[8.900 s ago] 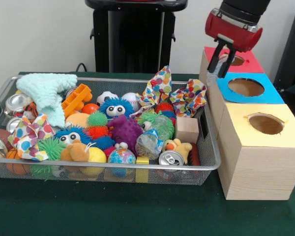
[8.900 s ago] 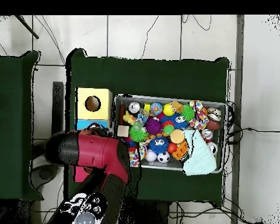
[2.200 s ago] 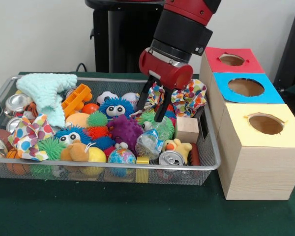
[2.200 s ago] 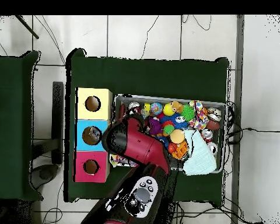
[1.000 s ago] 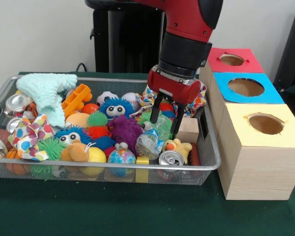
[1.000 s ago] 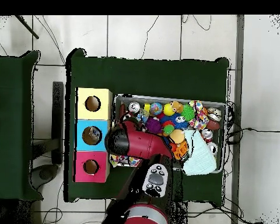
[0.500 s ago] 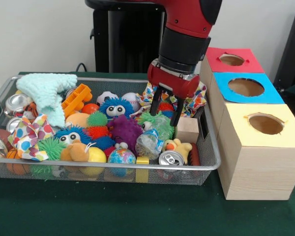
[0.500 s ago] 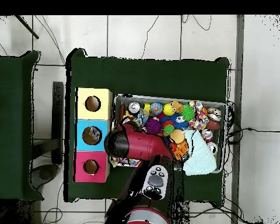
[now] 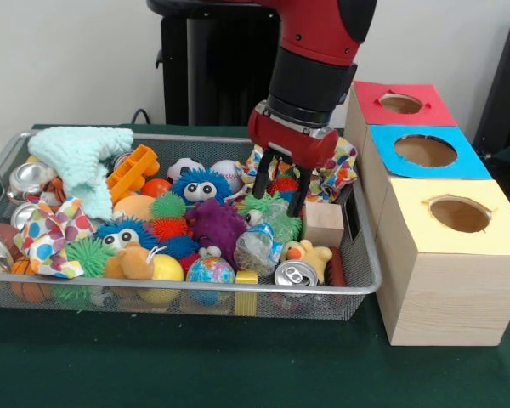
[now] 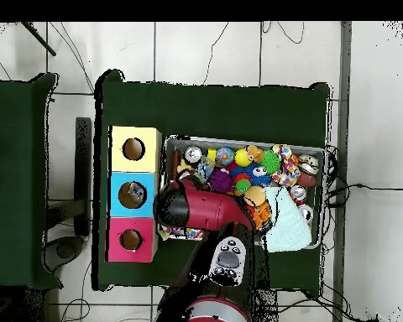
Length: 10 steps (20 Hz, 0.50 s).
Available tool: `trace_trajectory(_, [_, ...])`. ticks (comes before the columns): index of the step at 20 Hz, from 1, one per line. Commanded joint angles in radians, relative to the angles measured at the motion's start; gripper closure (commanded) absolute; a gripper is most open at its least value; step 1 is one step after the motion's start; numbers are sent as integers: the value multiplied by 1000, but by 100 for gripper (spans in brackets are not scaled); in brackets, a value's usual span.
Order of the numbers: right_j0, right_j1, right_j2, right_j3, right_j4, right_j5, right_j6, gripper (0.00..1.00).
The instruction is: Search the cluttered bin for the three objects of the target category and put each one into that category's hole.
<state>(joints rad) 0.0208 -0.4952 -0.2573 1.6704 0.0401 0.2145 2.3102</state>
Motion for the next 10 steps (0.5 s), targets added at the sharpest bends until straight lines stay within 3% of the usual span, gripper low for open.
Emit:
trace_trajectory(1, [-33, 47, 119, 10, -60, 50, -7, 0])
trace_trajectory(10, [-46, 90, 143, 5, -63, -10, 11, 0])
